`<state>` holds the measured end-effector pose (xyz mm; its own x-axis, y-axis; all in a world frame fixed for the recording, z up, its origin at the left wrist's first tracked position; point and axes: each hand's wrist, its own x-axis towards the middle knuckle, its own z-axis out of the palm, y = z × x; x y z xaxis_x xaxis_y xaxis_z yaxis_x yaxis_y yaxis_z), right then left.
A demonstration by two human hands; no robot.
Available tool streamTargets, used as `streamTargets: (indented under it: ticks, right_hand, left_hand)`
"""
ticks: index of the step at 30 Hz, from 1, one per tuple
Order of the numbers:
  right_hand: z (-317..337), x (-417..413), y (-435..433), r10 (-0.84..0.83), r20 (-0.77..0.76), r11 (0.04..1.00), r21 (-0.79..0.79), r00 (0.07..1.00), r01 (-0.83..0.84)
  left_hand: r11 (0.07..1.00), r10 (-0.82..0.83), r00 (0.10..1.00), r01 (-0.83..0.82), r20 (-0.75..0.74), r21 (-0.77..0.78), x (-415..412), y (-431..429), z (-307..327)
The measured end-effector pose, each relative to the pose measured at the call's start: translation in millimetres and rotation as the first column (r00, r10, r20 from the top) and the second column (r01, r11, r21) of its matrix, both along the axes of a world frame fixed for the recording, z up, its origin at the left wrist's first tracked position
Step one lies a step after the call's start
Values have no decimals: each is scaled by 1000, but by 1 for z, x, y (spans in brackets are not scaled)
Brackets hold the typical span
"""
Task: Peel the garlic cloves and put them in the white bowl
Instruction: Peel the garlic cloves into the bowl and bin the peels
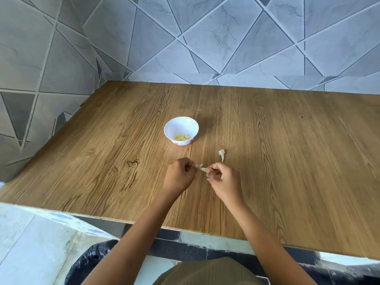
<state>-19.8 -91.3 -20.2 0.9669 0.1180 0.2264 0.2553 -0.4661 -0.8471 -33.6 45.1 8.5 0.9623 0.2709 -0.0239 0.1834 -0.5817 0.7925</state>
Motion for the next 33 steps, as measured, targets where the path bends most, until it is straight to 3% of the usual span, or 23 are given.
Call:
streamTargets:
  ticks: [3,7,9,14,17,21,23,25,27,28,30,33]
  right_hand:
    - [-1,4,-6,60,-255,965,264,965,10]
    - [-2,4,-6,112,-348,885,461,931,66]
    - [-2,5,-6,129,-368,861,502,921,79]
    - [-3,3,-5,161,-382,837,541,910,78]
    - [-1,4,-7,195,-393,827,558,899,65]
    - [-2,4,-9,249,-403,858,514,881,-8]
    - [-1,1,-9,231,-300,907,411,926,-93]
    - [-2,0,-9,148,49,980,127,988,-153]
    - [-7,-2,-6,100,382,990,-127,919,-55]
    - [-8,-3,-5,85,461,982,-187,883,3]
    - [-10,-4,-6,78,529,971,-231,845,55]
    - [-15,-4,-10,131,540,974,-226,831,-6]
  left_hand:
    - [999,4,1000,-3,-19,53,0,7,1]
    - [944,-67,997,74,-32,321,-3,10,-2]
    - [939,-77,997,77,-14,334,-4,11,-3]
    - [996,-77,992,73,103,44,-5,13,0]
    - [971,-159,985,169,72,-171,-4,10,7]
    - [938,-193,981,180,-13,-297,-2,10,10]
    - [922,-197,979,164,-60,-350,-2,9,10]
    - [896,-213,972,152,-102,-418,-2,9,10]
    - [849,-222,960,103,-173,-518,-2,9,11]
    - [810,-229,949,62,-218,-584,-2,9,13]
    - [698,-244,923,-46,-298,-714,-4,8,14]
    - [575,-223,911,-166,-348,-801,-8,8,13]
